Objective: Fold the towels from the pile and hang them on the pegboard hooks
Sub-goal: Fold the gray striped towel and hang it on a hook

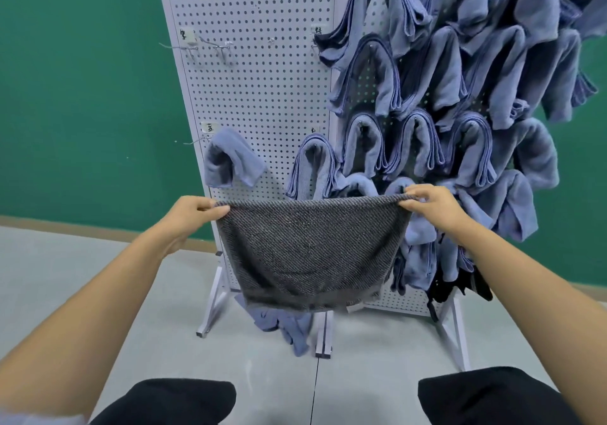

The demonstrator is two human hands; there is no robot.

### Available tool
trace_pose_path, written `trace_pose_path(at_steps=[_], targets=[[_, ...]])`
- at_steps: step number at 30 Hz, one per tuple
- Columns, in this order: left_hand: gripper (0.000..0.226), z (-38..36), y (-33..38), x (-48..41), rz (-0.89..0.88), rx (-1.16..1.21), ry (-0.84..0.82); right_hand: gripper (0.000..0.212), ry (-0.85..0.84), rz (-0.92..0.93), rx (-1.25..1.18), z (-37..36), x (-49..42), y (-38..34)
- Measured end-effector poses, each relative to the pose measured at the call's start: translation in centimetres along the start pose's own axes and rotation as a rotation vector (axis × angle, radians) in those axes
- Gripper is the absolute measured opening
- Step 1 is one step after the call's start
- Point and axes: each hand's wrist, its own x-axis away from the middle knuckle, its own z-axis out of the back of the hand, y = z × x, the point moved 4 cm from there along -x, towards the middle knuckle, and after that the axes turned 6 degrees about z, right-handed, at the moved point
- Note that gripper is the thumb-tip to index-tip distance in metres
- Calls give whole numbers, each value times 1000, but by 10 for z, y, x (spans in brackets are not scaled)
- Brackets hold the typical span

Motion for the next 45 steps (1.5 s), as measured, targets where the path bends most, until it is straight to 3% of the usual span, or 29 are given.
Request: trace_pose_path(at_steps=[3,6,10,14,21,27,30,34,39,42,45], targets=[[17,-7,-3,8,59,415,-120,19,77,-139,-463,0,9,8],[19,-11,-14,6,161,613,-194,18,5,-284,-758,-11,13,17],[12,-32,-40,2,449,621,-119,15,-76,-542,-723,-32,24,26],[8,-79,-35,13,432,594,-21,7,-52,-642,-797,-67,29,8],[17,-156,-1,25,178,395,-108,22,-65,-429,-724,-125,38,-31],[22,-170,11,31,122,411,-104,24,-41,-281,-751,-139,37,-51],[23,-168,17,35,71,395,-114,14,-83,-238,-739,-138,38,-58],[6,-164,22,40,-9,423,-159,28,-177,-246,-888,-138,38,-61],[4,-158,18,32,22,426,-179,30,-301,-186,-945,-132,37,-60],[13,-155,22,30,31,458,-218,20,-197,-73,-710,-119,31,-58],[18,-153,27,30,-3,472,-301,42,-207,134,-217,-106,18,-59]])
